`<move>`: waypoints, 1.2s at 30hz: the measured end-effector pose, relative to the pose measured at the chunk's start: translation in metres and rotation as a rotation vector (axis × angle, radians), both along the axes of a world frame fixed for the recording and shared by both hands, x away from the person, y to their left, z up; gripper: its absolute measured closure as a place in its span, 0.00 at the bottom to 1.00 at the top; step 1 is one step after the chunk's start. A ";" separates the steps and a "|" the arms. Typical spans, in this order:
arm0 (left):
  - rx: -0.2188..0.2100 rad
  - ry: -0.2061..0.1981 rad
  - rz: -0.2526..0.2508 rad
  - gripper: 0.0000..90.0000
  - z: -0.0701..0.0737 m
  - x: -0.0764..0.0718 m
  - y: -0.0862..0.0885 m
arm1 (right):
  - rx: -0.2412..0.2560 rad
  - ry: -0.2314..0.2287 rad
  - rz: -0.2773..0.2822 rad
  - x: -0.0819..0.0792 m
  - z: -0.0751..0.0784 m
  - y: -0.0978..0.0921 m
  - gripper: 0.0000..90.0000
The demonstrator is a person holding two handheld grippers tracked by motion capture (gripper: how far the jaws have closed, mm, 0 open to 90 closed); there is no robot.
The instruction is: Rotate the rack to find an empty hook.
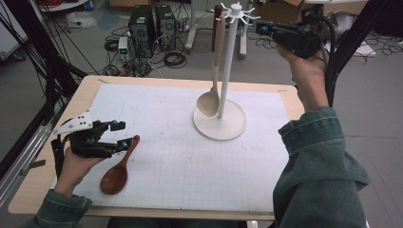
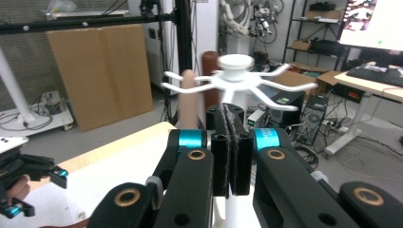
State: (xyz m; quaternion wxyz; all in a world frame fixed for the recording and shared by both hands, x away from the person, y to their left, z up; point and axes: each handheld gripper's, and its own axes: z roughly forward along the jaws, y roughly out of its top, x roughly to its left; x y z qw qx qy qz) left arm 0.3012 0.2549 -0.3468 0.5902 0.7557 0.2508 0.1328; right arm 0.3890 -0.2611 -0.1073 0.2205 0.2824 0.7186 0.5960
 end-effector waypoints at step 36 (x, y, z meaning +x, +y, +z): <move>0.011 0.005 0.007 0.34 -0.002 0.003 0.005 | 0.042 0.007 0.106 -0.013 -0.028 0.020 0.71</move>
